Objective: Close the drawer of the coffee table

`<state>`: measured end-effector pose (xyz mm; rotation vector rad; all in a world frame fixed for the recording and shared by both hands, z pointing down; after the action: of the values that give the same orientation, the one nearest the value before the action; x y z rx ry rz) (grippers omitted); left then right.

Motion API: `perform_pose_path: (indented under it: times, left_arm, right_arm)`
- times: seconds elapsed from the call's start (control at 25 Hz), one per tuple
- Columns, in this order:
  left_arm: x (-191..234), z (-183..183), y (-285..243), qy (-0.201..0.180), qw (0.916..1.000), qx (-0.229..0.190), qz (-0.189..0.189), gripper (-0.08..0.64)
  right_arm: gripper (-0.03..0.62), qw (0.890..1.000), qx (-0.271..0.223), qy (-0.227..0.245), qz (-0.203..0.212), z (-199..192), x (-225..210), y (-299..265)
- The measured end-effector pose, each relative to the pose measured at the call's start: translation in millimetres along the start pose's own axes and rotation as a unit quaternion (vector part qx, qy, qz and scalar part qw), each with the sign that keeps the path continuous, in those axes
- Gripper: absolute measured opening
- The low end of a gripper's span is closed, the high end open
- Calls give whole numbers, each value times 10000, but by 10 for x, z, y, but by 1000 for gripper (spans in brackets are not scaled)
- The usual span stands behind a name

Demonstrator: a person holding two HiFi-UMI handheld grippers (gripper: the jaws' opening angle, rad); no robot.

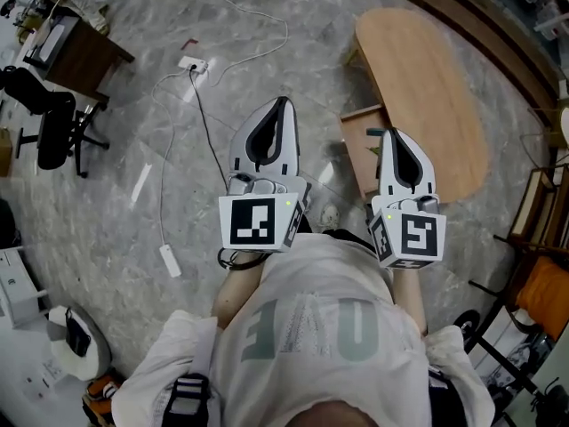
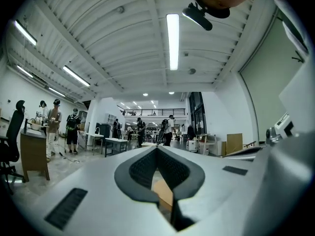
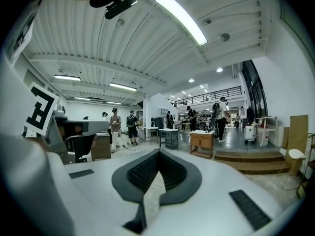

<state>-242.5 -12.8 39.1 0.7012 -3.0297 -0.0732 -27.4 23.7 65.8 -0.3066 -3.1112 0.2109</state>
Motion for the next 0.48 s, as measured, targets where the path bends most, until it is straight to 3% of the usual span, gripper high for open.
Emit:
perform_pose_path:
  times: [0.28, 0.48]
  left_arm:
    - [201, -11, -342, -95, 9995, 82, -273, -6]
    - [214, -239, -569, -149, 9978, 243, -602, -6]
  right_arm:
    - [0, 9995, -45, -119, -296, 27, -33, -263]
    - [0, 9996, 33, -36, -293, -121, -51, -478]
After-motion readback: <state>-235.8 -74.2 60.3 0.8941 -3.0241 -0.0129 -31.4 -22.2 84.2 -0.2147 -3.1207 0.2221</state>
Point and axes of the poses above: the fingertips, and each gripper's own axes: y backward along the fingers, x to its left, z out of its top, the point moved 10 cm from there along y, backward along the fingers, and after that the axes turned 3 degrees about -z, right-handed, at the moved point
